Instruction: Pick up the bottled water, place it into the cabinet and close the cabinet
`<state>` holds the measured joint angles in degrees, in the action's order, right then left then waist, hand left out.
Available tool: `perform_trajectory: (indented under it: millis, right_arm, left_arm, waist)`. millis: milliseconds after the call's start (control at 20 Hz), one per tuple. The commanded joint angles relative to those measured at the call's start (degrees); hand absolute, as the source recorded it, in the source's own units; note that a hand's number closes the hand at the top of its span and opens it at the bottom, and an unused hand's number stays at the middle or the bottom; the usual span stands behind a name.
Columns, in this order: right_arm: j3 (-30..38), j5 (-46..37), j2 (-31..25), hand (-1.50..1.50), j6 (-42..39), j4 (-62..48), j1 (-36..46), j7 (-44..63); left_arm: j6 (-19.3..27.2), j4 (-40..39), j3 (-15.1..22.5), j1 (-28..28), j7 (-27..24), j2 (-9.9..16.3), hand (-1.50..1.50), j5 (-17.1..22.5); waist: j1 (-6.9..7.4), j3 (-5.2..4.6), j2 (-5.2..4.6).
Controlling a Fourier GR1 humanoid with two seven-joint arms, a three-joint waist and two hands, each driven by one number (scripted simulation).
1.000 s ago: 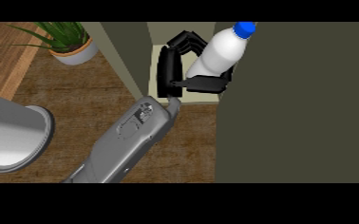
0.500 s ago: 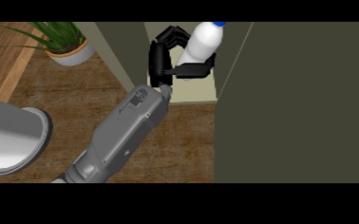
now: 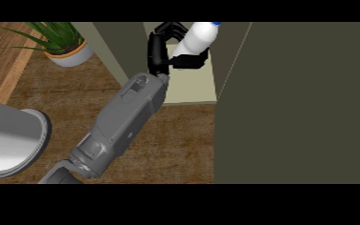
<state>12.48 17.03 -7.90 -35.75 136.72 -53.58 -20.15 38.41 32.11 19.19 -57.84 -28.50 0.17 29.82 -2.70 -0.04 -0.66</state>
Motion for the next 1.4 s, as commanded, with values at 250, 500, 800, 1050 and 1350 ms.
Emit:
perform_trajectory:
  millis: [250, 500, 800, 1050, 1350]
  right_arm:
    - [-0.37, 3.61, 0.12, -1.50, 0.09, 2.96, 1.41, 1.87]
    - [1.17, 4.81, -0.30, -1.50, -0.43, 3.26, 1.05, 1.50]
    - [2.47, 5.54, -1.31, -1.50, -1.61, 2.57, 1.13, 1.73]
    - [-0.06, 4.14, 0.49, -1.50, 1.15, 6.55, 0.60, 4.47]
    - [-2.12, 3.10, 1.48, -1.50, 1.43, 9.51, 0.10, 5.76]
  left_arm:
    - [-3.01, -15.79, -1.47, -8.81, 0.16, 1.04, -1.50, -3.14]
    - [-1.95, -18.53, -2.64, -10.33, -1.38, -0.14, -1.50, -2.64]
    - [-6.38, -16.98, -5.33, -10.49, -5.39, -0.16, -1.50, -1.62]
    - [-13.83, -10.83, -8.16, -9.09, -7.41, -0.16, -1.50, 1.60]
    - [-15.46, -5.06, -3.45, -5.52, -4.87, -0.17, -1.50, 4.40]
  waist:
    - [-0.57, 0.01, -0.36]
    - [-1.50, 0.00, -0.51]
    - [-0.17, 0.00, -0.04]
    - [1.43, -0.07, 0.45]
    - [0.72, -0.03, 0.52]
